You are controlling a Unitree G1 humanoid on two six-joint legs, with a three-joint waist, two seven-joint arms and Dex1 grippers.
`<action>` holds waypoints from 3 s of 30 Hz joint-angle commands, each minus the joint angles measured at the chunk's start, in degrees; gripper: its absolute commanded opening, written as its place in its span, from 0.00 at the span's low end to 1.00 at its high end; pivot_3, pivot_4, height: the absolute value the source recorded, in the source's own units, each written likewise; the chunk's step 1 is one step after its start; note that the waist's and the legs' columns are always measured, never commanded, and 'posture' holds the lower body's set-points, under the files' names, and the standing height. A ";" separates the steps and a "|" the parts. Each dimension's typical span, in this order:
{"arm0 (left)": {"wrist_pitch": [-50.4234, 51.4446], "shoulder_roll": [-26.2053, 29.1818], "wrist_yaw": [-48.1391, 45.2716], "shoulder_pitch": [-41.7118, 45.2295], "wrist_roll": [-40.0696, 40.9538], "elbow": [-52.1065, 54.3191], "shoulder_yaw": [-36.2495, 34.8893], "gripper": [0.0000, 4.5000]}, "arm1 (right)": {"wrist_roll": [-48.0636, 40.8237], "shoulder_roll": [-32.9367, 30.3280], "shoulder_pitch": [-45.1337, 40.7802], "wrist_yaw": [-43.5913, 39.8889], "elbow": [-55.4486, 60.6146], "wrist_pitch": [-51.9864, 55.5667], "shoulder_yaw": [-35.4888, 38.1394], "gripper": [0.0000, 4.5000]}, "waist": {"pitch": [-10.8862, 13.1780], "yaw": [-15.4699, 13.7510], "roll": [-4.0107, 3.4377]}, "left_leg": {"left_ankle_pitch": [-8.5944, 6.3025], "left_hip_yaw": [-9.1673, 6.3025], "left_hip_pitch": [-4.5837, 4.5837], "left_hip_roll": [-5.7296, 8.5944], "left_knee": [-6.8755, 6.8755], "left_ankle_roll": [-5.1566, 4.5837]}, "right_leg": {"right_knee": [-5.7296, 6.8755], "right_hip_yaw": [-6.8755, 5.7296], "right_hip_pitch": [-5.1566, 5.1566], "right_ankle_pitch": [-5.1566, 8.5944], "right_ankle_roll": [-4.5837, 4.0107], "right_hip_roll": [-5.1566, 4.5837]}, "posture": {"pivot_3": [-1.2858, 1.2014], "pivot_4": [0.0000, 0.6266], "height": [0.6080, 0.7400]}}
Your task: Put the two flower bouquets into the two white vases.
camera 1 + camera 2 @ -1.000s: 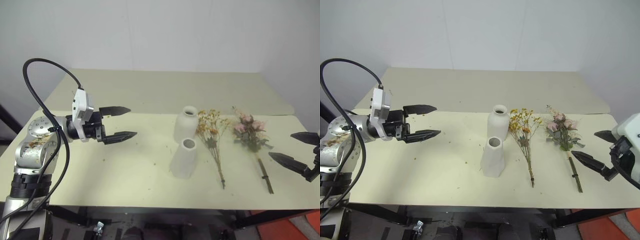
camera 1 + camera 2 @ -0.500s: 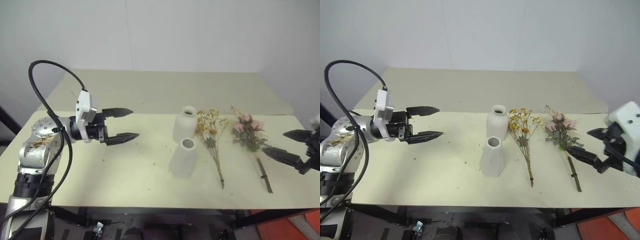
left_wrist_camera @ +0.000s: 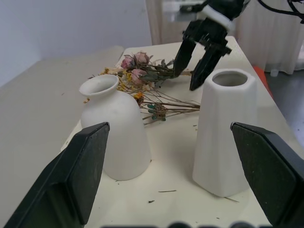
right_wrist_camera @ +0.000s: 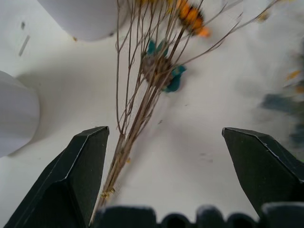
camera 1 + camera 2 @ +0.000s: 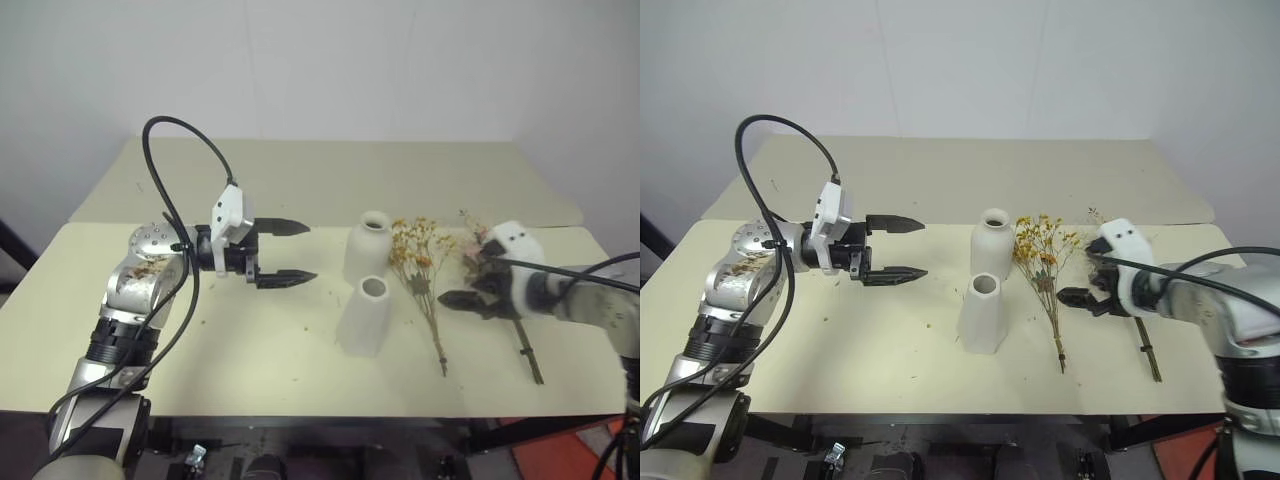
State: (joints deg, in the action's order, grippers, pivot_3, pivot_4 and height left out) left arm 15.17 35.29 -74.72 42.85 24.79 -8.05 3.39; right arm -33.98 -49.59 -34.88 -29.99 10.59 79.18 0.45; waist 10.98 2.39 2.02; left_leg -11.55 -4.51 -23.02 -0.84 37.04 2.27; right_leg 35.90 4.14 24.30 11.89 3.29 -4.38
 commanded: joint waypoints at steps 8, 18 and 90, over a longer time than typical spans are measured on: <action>-1.54 0.12 -2.21 2.50 -0.30 -1.56 -0.76 0.99 | 5.07 7.26 -5.34 2.15 -8.60 -1.63 -1.65 1.00 | 0.00 0.12 -0.01 | 0.00 -0.02 0.01 0.00 0.01 0.00 | 0.02 -0.01 -0.01 -0.07 -0.09 0.00 | 0.52 0.24 1.00; -1.05 0.34 -1.86 1.11 -0.59 -0.74 -1.09 1.00 | 7.77 11.01 -8.65 1.93 -13.59 -2.33 -3.29 0.40 | 0.01 0.26 -0.02 | 0.00 -0.02 0.05 0.00 0.00 0.00 | 0.06 -0.01 0.00 -0.07 -0.10 0.02 | 0.52 0.24 1.00; 2.64 3.89 2.63 -3.88 0.47 4.46 -4.55 1.00 | 1.02 37.86 -15.72 -19.08 -36.49 -71.34 13.52 0.01 | 0.24 1.73 -0.39 | 0.00 -0.06 0.16 -0.02 -0.18 0.00 | 0.23 -0.01 0.07 -0.16 -0.22 0.06 | 0.52 0.24 1.00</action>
State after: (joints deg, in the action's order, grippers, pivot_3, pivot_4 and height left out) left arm 17.89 38.51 -72.40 39.10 24.82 -5.42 -0.19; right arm -33.10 -11.02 -50.18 -47.68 -27.00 9.99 13.92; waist 11.21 4.12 1.63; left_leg -11.54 -4.56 -22.86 -0.87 36.86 2.28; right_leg 36.12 4.13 24.37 11.72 3.07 -4.32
